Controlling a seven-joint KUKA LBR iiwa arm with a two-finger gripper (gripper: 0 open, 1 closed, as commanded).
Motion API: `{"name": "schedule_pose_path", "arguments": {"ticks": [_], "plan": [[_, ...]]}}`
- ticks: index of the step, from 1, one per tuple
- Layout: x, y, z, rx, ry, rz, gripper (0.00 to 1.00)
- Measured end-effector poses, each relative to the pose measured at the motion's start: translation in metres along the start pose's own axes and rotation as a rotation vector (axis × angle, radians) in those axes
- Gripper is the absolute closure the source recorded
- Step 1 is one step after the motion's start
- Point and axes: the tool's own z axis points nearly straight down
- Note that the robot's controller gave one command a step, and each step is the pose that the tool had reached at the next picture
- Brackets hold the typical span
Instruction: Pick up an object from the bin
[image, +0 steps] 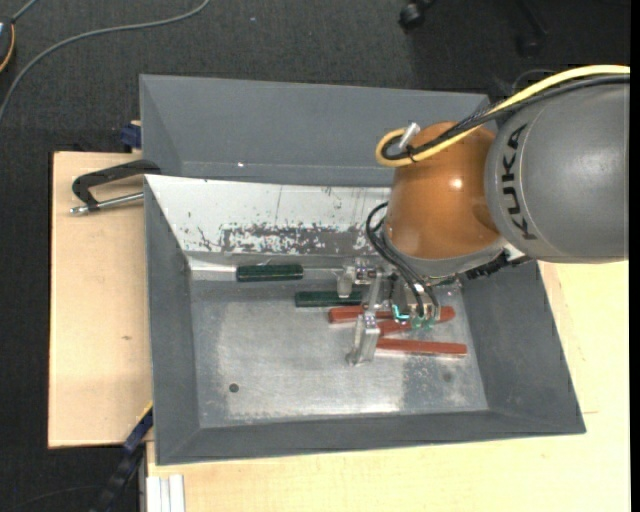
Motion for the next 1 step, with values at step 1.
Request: {"name": "schedule_pose_path", "arguments": {"ticks": [1], "plan": [[-0.0369, 0.0127, 0.0877, -0.001, -0.008, 0.047, 0.0]]}}
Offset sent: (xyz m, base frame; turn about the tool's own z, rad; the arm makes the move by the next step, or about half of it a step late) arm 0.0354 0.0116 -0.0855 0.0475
